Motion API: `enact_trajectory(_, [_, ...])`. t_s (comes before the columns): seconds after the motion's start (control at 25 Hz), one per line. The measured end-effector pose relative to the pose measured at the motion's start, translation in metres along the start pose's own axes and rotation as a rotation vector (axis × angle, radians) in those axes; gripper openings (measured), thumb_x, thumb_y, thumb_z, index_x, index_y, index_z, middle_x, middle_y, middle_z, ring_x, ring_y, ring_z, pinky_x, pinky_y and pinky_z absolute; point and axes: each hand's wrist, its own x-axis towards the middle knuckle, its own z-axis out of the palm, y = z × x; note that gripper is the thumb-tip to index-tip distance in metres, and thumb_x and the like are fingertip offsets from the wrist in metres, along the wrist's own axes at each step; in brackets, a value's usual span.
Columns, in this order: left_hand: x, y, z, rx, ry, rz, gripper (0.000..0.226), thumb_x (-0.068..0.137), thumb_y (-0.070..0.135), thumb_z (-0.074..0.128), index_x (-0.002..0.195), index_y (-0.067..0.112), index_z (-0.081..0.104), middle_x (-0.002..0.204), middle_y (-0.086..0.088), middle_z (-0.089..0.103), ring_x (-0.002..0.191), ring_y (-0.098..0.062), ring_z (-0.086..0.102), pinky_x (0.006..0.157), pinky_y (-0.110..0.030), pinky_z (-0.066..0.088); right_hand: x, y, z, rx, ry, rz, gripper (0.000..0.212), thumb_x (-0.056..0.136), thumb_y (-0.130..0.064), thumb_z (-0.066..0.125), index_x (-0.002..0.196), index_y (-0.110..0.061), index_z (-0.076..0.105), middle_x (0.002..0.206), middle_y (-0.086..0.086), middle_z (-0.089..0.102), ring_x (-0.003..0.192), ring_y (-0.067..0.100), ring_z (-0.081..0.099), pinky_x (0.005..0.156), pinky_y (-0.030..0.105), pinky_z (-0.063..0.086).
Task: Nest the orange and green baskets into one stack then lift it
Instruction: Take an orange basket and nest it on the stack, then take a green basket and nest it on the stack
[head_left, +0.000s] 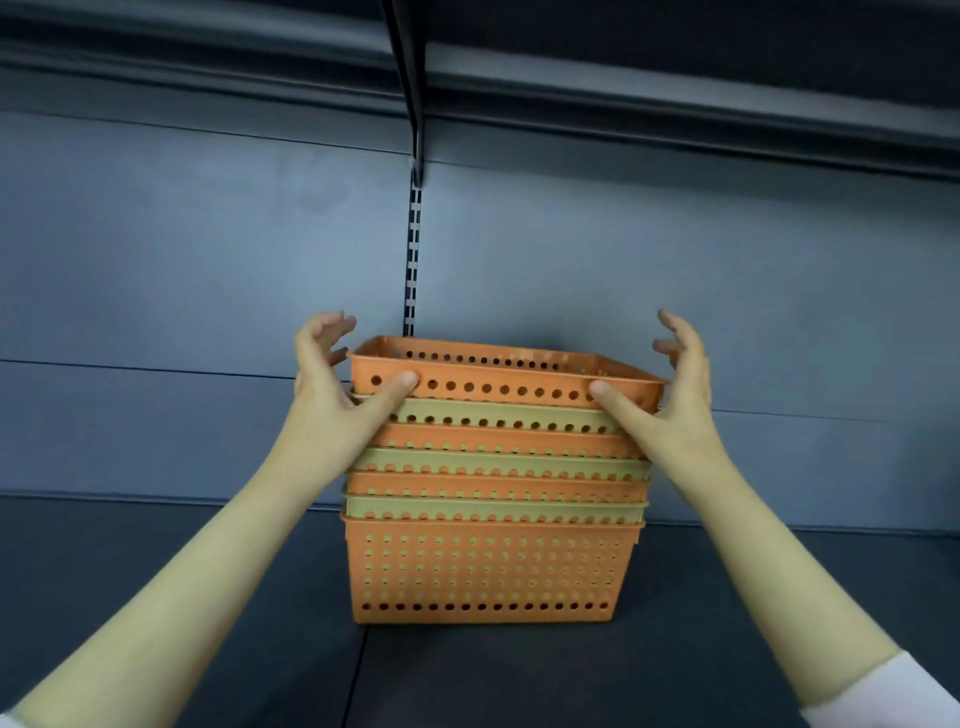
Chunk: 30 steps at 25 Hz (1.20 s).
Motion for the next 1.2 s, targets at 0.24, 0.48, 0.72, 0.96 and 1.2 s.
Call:
enact_trajectory(0.24, [0.003, 0.006, -0.002, 0.485, 0.009, 0.075, 0.042, 0.08, 0.066, 0.051, 0.096, 0.027, 0.055, 0.098, 0.013, 0.059, 0.113, -0.027, 0.051, 0.09, -0.043, 0.043, 0.0, 0.012, -0.007, -0.086, -0.072, -0.037, 0.034, 0.076, -0.064, 0.062, 0.083, -0.031, 0.058, 0.102, -0.011, 0.062, 0.111, 0.018, 0.054, 0.094, 0.039, 0.047])
enact_trajectory(0.48, [-0.006, 0.038, 0.057, 0.914, 0.072, 0.662, 0.036, 0.092, 0.038, 0.053, 0.102, 0.005, 0.067, 0.115, -0.015, 0.065, 0.127, -0.041, 0.047, 0.11, -0.052, 0.032, 0.005, 0.017, -0.043, -0.145, -0.039, -0.126, 0.017, 0.093, -0.035, 0.063, 0.106, -0.027, 0.068, 0.114, -0.012, 0.066, 0.116, 0.009, 0.056, 0.101, 0.026, 0.041])
enact_trajectory(0.72, [-0.014, 0.091, 0.203, 0.775, -0.038, 0.898, 0.025, 0.087, 0.027, 0.055, 0.095, 0.007, 0.069, 0.12, -0.015, 0.064, 0.125, -0.036, 0.052, 0.11, -0.047, 0.034, -0.005, 0.064, -0.145, -0.39, 0.119, -0.148, 0.015, 0.092, -0.024, 0.065, 0.105, -0.02, 0.071, 0.113, -0.005, 0.069, 0.113, 0.02, 0.059, 0.095, 0.02, 0.036])
enact_trajectory(0.96, [-0.032, 0.133, 0.37, 0.662, -0.138, 0.94, 0.026, 0.085, 0.027, 0.054, 0.093, 0.008, 0.068, 0.118, -0.013, 0.065, 0.124, -0.035, 0.054, 0.107, -0.046, 0.037, -0.019, 0.148, -0.299, -0.538, 0.236, -0.005, 0.02, 0.092, -0.022, 0.065, 0.111, -0.017, 0.068, 0.109, -0.011, 0.063, 0.114, 0.02, 0.055, 0.089, 0.005, 0.029])
enact_trajectory(1.2, [-0.065, 0.159, 0.538, 0.615, -0.271, 0.895, 0.032, 0.084, 0.034, 0.048, 0.095, 0.011, 0.067, 0.116, -0.01, 0.065, 0.12, -0.034, 0.056, 0.102, -0.04, 0.037, -0.037, 0.263, -0.45, -0.745, 0.334, 0.216, 0.038, 0.091, -0.03, 0.061, 0.125, -0.011, 0.063, 0.128, 0.015, 0.063, 0.123, 0.037, 0.052, 0.105, 0.047, 0.039])
